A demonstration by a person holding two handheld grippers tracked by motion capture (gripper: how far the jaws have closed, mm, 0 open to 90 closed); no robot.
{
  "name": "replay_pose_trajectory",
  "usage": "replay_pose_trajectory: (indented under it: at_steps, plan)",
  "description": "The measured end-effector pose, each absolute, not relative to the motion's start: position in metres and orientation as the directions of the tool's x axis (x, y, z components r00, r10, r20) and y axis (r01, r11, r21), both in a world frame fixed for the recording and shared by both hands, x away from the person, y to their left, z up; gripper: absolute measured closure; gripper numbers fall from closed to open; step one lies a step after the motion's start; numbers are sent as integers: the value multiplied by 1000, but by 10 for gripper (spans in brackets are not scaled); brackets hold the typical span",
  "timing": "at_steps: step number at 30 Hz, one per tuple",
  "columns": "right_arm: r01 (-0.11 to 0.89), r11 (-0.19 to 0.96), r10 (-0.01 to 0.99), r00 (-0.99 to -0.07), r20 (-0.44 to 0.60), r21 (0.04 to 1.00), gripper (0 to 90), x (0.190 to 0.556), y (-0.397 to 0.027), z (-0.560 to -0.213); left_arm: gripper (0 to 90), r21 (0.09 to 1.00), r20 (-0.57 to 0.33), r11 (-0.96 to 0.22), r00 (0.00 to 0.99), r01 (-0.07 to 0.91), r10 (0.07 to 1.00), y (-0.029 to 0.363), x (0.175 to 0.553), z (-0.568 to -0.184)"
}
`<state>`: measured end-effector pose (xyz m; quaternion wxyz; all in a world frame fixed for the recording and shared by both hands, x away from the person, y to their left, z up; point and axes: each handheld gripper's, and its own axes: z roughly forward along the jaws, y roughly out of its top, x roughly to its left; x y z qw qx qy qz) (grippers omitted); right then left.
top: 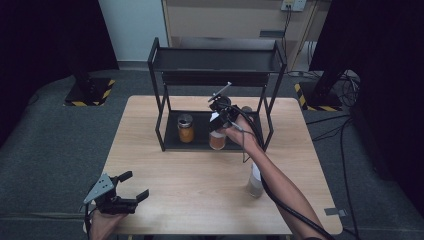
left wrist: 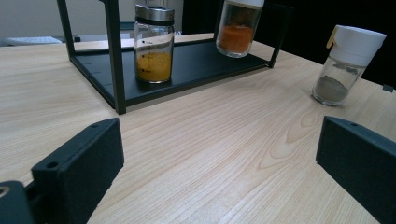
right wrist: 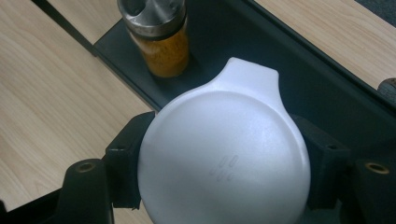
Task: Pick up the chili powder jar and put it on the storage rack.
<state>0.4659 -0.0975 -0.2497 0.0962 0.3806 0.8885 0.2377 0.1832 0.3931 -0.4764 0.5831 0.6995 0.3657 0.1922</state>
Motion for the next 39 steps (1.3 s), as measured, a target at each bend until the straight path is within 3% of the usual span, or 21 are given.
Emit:
replay_pose_trajectory:
  at_steps: [39]
  plan:
    - [681, 580, 760, -650, 7, 447, 312, 517, -68, -285, 3, 957, -163, -45, 659, 286, 734, 394, 183, -477]
